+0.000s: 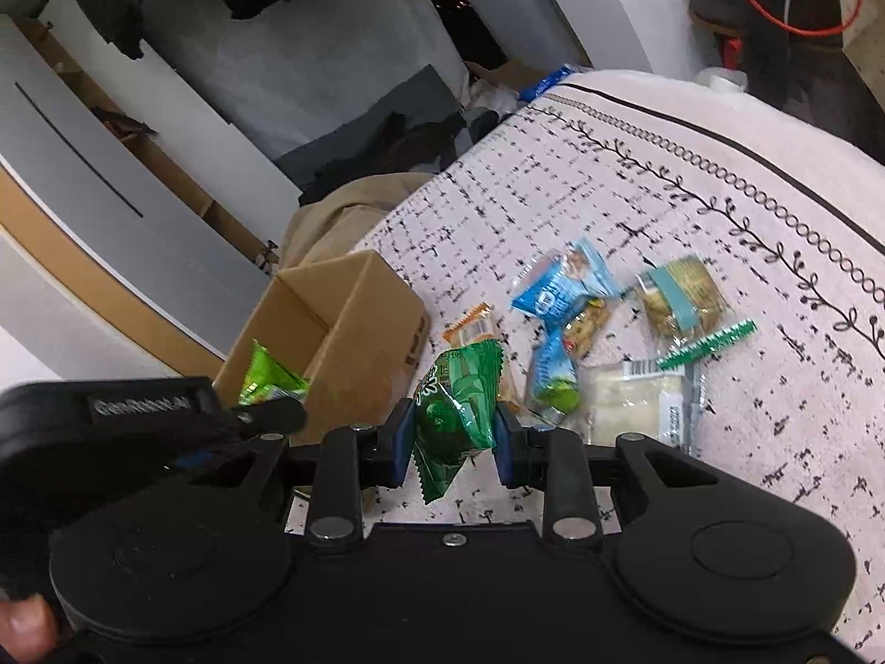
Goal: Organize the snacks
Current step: 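Carry both green snacks over the box with both tools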
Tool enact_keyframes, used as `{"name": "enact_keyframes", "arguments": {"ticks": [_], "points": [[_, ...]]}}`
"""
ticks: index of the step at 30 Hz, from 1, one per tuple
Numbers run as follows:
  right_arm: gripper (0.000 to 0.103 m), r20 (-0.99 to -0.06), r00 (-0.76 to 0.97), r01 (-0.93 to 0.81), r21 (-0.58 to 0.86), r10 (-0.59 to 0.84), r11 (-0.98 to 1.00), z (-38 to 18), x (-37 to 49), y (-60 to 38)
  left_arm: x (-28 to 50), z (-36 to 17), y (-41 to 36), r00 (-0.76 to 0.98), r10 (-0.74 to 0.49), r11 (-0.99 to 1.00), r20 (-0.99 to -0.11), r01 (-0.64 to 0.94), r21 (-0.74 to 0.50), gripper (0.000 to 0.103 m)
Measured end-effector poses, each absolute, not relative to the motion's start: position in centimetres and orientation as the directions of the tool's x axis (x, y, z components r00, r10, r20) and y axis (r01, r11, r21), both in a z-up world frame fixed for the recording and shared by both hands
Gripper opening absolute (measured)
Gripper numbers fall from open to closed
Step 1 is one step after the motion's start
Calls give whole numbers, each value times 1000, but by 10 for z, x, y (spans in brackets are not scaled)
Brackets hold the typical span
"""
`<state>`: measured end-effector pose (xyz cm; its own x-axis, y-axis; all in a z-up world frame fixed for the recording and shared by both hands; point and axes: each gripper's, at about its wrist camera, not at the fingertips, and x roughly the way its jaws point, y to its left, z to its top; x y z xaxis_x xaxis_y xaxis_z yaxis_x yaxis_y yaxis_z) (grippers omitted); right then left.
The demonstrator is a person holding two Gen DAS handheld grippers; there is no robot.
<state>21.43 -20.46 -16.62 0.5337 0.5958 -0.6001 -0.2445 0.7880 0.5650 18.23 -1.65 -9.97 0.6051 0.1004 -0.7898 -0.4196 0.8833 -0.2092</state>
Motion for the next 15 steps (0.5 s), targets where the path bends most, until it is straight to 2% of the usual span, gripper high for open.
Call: {"name": "enact_keyframes", "arguments": {"ticks": [15], "points": [[29,-543,539,-336,562,644,756,-148,219,-184,183,-70,34,641,149,859,-753,-461,-222,24]]}}
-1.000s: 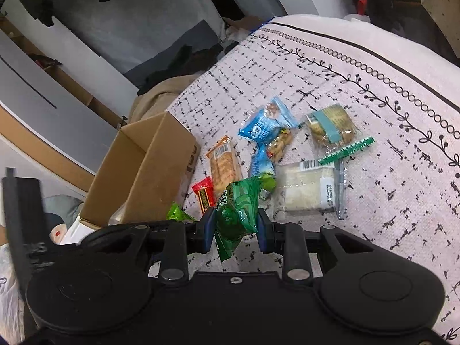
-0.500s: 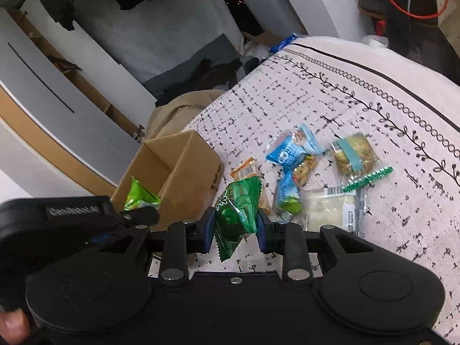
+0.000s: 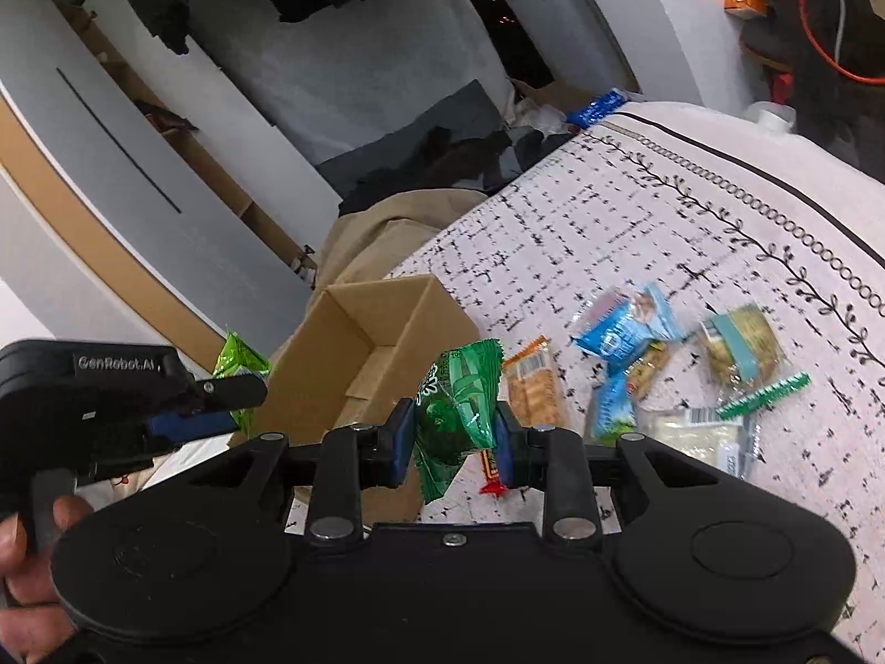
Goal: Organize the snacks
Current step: 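Carry both green snacks over the box with both tools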
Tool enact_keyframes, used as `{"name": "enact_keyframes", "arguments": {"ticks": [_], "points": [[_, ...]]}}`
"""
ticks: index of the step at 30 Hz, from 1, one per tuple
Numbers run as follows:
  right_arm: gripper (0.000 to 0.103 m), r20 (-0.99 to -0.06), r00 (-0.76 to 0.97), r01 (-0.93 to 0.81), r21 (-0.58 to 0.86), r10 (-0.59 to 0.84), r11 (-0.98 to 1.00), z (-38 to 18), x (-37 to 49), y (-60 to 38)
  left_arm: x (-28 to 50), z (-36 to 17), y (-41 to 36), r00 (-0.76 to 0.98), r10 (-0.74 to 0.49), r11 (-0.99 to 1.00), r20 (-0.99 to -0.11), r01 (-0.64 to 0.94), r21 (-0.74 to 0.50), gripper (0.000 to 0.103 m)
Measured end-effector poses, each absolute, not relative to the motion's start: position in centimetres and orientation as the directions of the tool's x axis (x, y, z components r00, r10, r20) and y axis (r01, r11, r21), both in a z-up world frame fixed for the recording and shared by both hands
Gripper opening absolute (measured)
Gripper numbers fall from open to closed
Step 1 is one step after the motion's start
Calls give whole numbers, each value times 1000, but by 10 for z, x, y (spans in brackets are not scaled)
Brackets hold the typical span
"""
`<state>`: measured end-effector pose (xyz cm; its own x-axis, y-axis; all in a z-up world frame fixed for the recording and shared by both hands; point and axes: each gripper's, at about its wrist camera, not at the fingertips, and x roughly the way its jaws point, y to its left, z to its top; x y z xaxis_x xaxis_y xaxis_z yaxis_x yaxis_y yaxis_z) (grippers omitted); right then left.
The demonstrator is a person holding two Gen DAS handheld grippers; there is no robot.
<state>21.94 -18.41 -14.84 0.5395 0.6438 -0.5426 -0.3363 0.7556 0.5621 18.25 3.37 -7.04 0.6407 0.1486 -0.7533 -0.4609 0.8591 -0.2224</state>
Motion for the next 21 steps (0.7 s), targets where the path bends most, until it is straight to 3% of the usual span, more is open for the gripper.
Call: {"name": "enact_keyframes", "arguments": {"ticks": [21], "points": [[29,-503,484,-465,545,716,698,-131,243,-126,215,-84,95,603,143,842,-785,-491,-223,25]]}}
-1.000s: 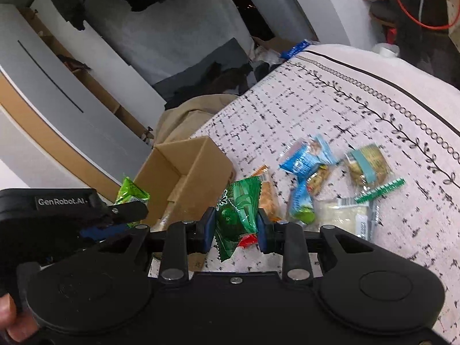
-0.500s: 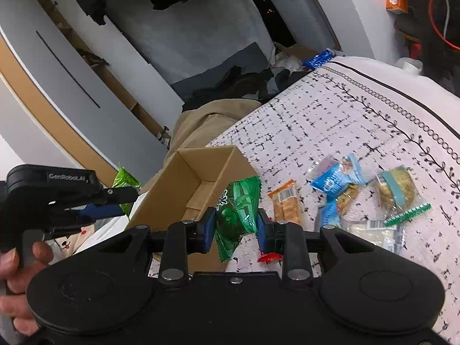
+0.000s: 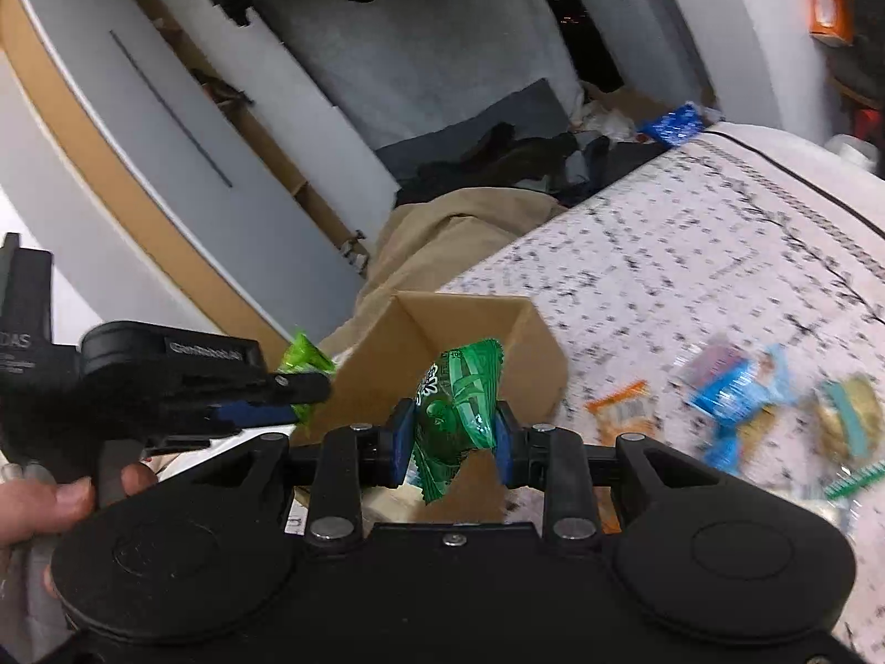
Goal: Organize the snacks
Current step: 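Carry both green snacks over the box with both tools, then open both tools to drop the green snacks into the box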
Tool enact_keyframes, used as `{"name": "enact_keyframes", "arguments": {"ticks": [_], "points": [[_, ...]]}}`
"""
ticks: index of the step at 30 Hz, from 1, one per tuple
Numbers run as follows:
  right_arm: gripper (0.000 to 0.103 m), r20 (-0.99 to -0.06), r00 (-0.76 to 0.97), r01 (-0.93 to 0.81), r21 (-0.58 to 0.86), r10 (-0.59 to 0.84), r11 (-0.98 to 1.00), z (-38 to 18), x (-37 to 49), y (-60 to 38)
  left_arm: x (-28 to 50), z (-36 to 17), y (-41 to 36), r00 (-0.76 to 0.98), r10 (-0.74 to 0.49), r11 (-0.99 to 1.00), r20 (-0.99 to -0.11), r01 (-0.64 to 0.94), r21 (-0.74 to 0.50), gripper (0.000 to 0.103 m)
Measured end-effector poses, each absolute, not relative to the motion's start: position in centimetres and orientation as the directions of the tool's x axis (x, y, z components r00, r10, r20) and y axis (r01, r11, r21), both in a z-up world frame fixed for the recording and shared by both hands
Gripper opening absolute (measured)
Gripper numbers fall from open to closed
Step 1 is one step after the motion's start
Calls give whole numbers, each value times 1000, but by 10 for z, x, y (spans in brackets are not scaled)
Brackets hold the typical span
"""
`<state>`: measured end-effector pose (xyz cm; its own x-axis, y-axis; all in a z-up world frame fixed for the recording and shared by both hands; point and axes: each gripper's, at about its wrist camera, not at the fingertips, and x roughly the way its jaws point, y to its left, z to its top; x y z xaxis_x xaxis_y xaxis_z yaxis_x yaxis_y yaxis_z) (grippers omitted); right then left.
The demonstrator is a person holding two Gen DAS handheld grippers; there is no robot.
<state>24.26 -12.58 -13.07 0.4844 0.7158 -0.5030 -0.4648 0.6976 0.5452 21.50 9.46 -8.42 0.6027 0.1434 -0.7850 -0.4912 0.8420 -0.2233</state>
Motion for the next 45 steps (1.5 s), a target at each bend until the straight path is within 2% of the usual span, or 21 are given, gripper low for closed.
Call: {"name": "enact_keyframes", "arguments": {"ticks": [11,13,17,22,24,26,29,31,40,45], "points": [[29,-527,448,-488,533,722,691,-139,268,-83,230,-105,117,560,118,836,-820,-502,-222,29],[29,-529,444,-487,535,723,690,-142,271,-77,231,-108,116,556,115,847,-823,-488,-211,33],[31,-521,437,-506,532,734,679,-144,274,-66,232,-109,117,546,119,853,-829,-484,-196,48],[60,-516,458,-512,513,724,689,-142,271,-61,227,-104,123,541,172,841,-823,-516,-163,67],[61,-520,466,-512,502,716,697,-141,268,-64,224,-103,126,541,168,836,-824,-521,-172,72],[63,-529,475,-503,492,703,710,-139,267,-67,221,-101,126,538,167,833,-826,-525,-174,74],[72,-527,488,-494,490,696,718,-134,263,-74,217,-98,125,537,164,832,-828,-526,-176,75],[83,-524,500,-493,482,690,724,-129,260,-80,213,-95,123,538,165,827,-827,-533,-182,79],[102,-527,591,-419,447,611,791,-110,244,-117,196,-75,111,595,151,819,-789,-522,-237,103],[102,-534,630,-382,420,564,823,-102,236,-137,189,-65,100,621,130,831,-773,-494,-257,103]]}}
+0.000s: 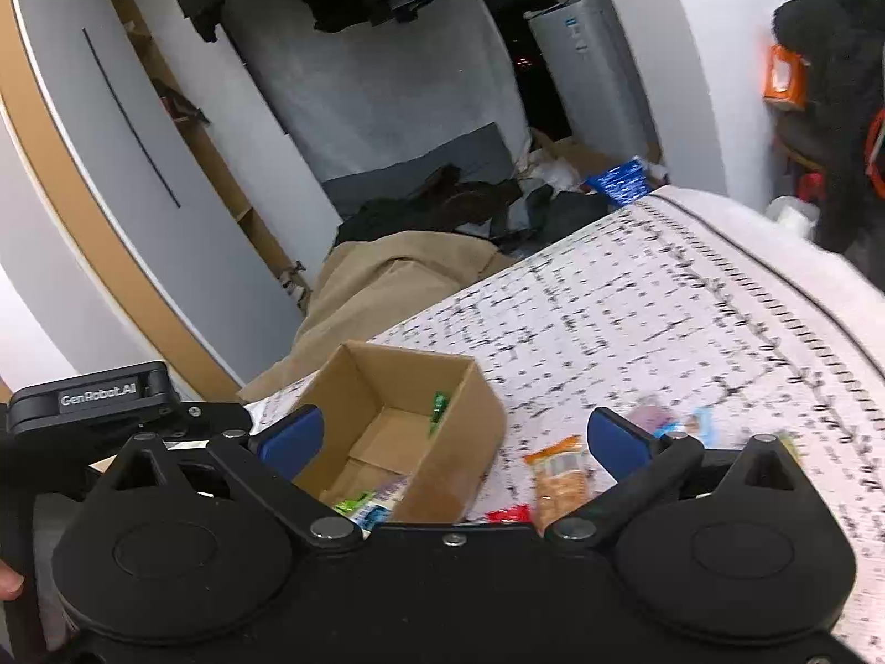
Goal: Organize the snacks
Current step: 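Open both tools to drop the green snacks into the box, then grasp the blue snack pack with the left tool while the right tool grasps the clear-wrapped white bar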
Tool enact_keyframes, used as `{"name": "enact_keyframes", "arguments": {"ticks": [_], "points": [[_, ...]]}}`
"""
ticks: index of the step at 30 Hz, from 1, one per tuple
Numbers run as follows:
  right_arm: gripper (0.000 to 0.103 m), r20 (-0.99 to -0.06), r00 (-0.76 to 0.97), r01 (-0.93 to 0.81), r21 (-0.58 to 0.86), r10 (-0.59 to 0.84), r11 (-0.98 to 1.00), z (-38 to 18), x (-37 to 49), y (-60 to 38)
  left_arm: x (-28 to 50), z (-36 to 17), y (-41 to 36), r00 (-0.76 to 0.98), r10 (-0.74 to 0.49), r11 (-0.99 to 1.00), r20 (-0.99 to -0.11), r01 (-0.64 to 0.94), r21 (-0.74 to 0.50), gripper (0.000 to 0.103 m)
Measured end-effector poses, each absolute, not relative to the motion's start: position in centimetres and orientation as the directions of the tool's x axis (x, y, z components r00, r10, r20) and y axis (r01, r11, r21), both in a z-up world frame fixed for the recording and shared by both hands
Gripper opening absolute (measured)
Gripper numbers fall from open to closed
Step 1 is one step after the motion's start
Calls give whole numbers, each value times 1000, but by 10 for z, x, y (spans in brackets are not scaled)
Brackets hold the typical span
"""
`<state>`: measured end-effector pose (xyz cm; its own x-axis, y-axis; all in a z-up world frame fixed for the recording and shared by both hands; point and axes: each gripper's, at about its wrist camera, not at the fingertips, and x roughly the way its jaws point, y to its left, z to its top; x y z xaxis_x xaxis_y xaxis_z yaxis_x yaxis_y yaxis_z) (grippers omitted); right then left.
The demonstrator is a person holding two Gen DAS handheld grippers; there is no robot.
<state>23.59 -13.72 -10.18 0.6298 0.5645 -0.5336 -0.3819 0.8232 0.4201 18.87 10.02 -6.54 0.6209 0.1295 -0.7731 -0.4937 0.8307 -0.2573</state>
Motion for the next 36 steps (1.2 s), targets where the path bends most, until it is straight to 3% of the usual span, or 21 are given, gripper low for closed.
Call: {"name": "enact_keyframes", "arguments": {"ticks": [15,36], "points": [[102,-543,719,-311,307,434,899,-86,213,-200,171,-54,62,638,57,860,-768,-422,-287,103],[102,-581,704,-236,350,408,906,-100,192,-257,170,-70,4,619,19,902,-785,-349,-254,103]]}}
